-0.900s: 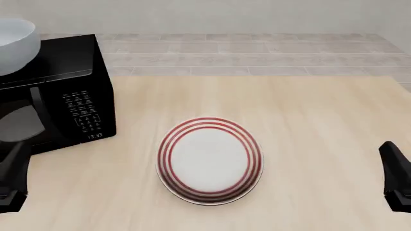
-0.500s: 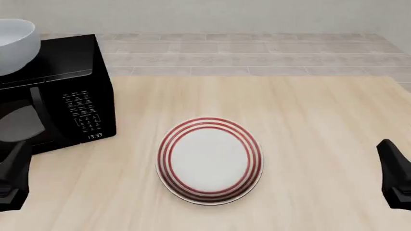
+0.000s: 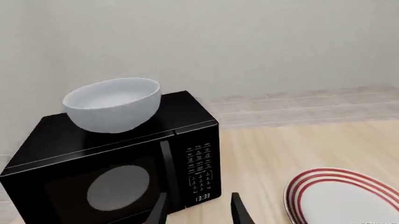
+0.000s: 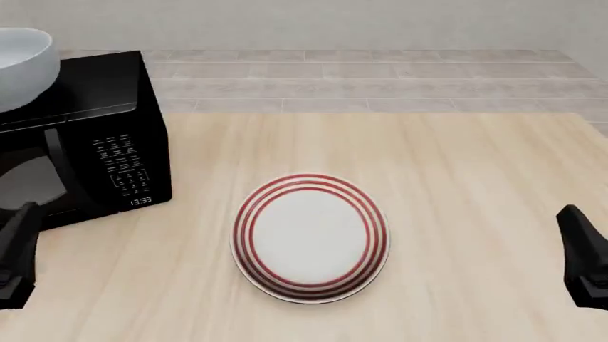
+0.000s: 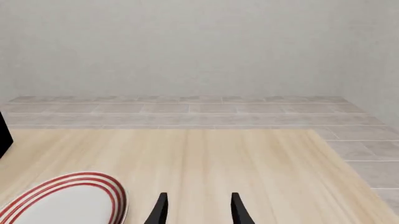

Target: Pick up the white bowl and put it on the plate.

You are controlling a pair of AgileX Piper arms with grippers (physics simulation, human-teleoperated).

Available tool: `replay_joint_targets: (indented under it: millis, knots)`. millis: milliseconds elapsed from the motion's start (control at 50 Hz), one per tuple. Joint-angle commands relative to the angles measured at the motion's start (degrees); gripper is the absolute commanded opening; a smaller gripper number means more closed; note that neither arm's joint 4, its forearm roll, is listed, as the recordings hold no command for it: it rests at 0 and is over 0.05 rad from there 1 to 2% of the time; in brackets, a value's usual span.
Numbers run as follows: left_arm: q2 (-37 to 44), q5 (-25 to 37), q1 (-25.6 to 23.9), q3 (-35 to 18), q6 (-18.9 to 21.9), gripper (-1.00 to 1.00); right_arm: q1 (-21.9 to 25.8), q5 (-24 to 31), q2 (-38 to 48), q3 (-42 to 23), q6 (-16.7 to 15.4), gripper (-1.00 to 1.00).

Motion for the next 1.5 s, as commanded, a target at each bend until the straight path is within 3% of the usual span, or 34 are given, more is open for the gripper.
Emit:
replay_joint_targets:
  millis: [20, 180, 500, 600, 980, 1060, 1080, 1500]
  knots:
    - [10.5, 20.5, -0.2, -32.0, 3.3, 1.0, -0.1, 1.2, -1.2, 0.0, 0.0, 1.0]
    - [13.9, 16.1, -0.6, -30.0, 8.3, 1.0, -0.1, 1.2, -1.1, 0.0, 0.0, 1.0]
    - [17.7, 18.8, -1.4, -34.6, 15.5, 1.0, -0.1, 1.2, -1.2, 0.0, 0.0, 1.0]
    - [19.3, 19.7, -0.9, -36.7, 19.8, 1.0, -0.1, 1.2, -1.1, 0.0, 0.0, 1.0]
    - [23.5, 27.2, 0.2, -43.7, 25.8, 1.0, -0.1, 1.2, -1.2, 0.0, 0.0, 1.0]
    - [24.1, 27.6, 0.7, -44.4, 29.2, 1.0, -0.1, 1.2, -1.2, 0.0, 0.0, 1.0]
    - [23.9, 27.2, 0.8, -44.0, 31.6, 1.0, -0.1, 1.2, -1.2, 0.0, 0.0, 1.0]
    - [32.0, 33.0, 3.6, -52.0, 37.1, 1.0, -0.1, 1.1, -1.1, 0.0, 0.0, 1.0]
